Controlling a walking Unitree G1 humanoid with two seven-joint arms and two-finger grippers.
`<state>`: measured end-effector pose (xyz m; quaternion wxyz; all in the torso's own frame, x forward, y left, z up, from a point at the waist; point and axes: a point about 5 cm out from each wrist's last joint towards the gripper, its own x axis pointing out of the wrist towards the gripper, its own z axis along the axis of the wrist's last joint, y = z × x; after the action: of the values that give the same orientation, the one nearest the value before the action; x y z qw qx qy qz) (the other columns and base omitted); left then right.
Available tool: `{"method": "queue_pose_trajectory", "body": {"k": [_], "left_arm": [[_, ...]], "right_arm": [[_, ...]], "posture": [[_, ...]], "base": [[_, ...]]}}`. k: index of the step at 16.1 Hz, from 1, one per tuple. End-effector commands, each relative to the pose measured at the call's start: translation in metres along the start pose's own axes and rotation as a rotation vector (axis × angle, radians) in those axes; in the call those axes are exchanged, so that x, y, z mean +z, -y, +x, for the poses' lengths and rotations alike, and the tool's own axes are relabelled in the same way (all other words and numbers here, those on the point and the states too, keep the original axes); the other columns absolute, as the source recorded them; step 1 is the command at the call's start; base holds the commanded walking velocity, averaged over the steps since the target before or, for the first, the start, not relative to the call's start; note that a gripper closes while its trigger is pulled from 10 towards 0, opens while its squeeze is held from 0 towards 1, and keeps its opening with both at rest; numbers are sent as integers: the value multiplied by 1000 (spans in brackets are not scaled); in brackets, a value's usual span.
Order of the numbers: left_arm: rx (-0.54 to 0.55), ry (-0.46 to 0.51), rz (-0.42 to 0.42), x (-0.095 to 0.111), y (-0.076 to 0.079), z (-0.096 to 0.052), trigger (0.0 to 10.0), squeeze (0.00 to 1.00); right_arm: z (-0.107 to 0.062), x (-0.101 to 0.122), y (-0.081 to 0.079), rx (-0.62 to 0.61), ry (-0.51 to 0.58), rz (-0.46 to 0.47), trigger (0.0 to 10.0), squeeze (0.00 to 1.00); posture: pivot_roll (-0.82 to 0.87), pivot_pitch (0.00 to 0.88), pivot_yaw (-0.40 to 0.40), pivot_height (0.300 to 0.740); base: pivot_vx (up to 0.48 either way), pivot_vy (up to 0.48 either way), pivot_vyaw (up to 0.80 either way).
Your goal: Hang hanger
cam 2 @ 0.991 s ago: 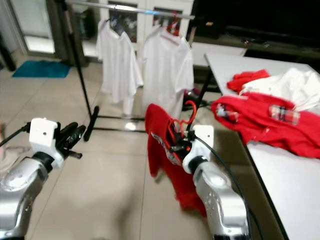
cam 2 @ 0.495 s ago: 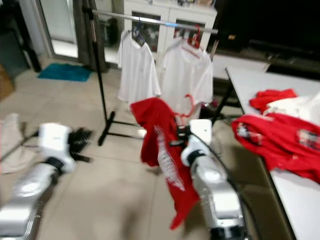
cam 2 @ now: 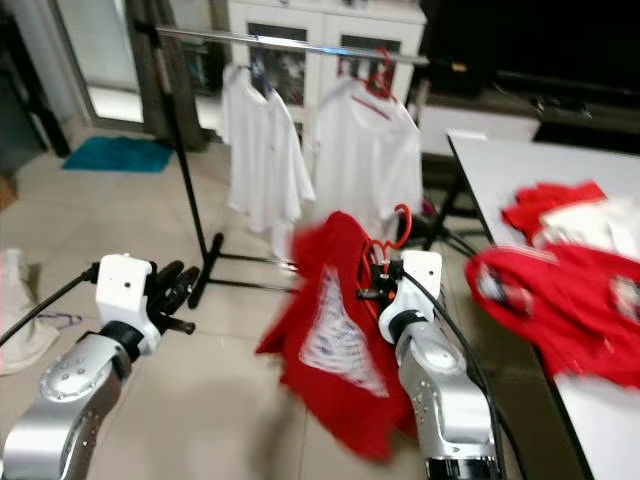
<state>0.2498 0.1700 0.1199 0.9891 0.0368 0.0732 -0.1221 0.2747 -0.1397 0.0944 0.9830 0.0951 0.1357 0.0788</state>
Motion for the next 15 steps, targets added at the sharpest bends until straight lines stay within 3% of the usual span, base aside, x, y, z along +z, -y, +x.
{"method": "queue_pose_trajectory", "body": {"k": [1, 3, 7, 15], "left_arm": [[20, 16, 14, 5, -6, -1, 10000, 0], [27, 16, 8, 5, -5, -2, 10000, 0], [44, 20, 1, 5, -5, -2, 10000, 0], [50, 18, 2, 6, -7, -3, 10000, 0]], "right_arm": [[3, 12, -15, 65, 55, -40, 10000, 0], [4, 13, -17, 69, 53, -40, 10000, 0], [6, 15, -19, 90, 52, -56, 10000, 0], [7, 15, -23, 104, 48, -3, 10000, 0]], "posture": [[74, 0, -58, 740], [78, 0, -65, 740], [88, 0, -77, 740], [90, 0, -77, 740]], "base": [[454, 0, 0], [459, 0, 0], [460, 0, 800], [461, 0, 0]]}}
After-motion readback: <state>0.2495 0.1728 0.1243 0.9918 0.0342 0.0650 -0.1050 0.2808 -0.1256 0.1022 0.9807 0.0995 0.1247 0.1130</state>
